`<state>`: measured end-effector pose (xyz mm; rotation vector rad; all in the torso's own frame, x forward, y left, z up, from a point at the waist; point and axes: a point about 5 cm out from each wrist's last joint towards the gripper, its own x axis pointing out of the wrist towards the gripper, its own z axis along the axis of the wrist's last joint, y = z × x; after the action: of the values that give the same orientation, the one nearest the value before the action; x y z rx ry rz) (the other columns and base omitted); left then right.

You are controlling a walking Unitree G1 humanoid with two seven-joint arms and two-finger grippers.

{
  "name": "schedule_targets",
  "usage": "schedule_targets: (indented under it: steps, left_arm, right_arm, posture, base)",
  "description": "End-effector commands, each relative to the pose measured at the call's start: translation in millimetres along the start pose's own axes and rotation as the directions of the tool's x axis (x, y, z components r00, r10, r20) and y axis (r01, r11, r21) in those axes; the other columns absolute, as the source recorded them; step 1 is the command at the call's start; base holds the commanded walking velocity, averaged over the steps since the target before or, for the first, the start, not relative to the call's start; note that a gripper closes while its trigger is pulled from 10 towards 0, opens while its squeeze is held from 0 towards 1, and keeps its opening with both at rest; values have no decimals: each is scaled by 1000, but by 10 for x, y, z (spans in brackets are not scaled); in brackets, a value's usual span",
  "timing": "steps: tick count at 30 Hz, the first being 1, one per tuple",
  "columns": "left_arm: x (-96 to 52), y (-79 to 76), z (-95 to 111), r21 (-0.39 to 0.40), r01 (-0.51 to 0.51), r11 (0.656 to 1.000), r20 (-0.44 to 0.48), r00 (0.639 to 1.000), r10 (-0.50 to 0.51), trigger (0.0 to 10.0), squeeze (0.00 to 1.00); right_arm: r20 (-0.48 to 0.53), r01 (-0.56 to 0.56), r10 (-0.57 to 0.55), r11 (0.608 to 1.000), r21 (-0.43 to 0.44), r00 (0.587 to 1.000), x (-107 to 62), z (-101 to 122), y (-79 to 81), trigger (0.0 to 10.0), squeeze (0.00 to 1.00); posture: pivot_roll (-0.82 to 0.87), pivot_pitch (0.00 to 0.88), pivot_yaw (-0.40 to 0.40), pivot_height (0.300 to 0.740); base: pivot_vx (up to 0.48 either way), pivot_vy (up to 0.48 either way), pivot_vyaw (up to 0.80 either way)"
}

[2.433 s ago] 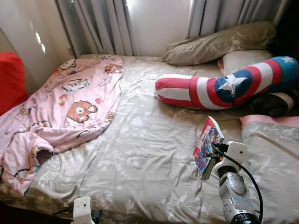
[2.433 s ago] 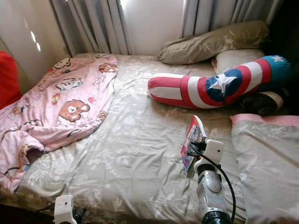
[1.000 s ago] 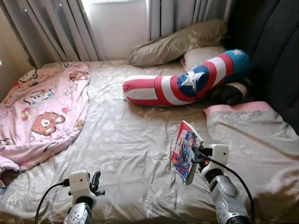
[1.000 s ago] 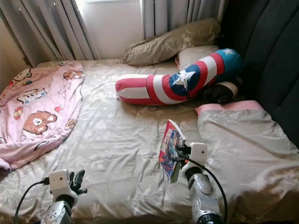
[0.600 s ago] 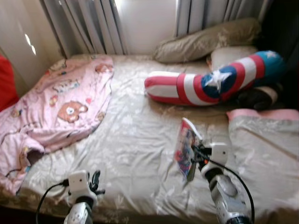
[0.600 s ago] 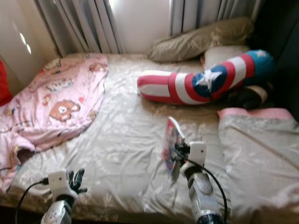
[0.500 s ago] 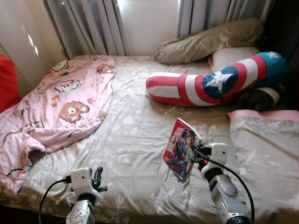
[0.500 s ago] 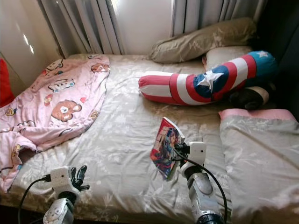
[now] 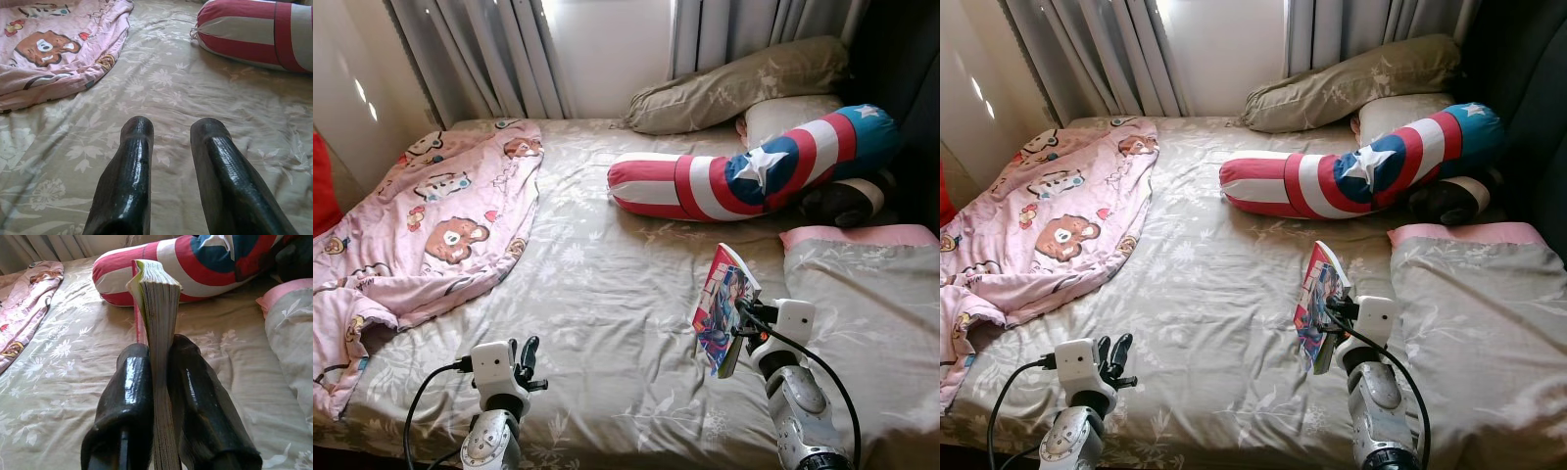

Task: Clean up the room

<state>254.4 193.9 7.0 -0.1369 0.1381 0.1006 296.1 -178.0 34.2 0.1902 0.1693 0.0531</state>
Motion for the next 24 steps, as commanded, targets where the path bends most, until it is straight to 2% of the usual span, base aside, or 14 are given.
schedule_targets:
  steps: [1, 9, 24]
  left_arm:
    - [22, 40, 50, -1, -11, 1000, 10, 1000, 11, 10000, 0]
    - [31, 60, 98, 5, -11, 1000, 25, 1000, 11, 10000, 0]
    - [42, 27, 141, 0, -3, 1000, 39, 999, 3, 10000, 0]
  right_arm:
    - [26, -25, 26, 999, -25, 999, 77, 105, 84, 10000, 0]
    - [13, -20, 20, 1000, -22, 1000, 63, 64, 97, 10000, 0]
    - [14, -1, 1, 1000, -22, 1000, 46, 47, 78, 10000, 0]
  posture:
    - [-1, 0, 34, 729]
    - [4, 0, 38, 674]
    - [7, 0, 35, 674]
  base:
    - [0, 0, 0]
    - [0, 0, 0]
    - [0, 0, 0]
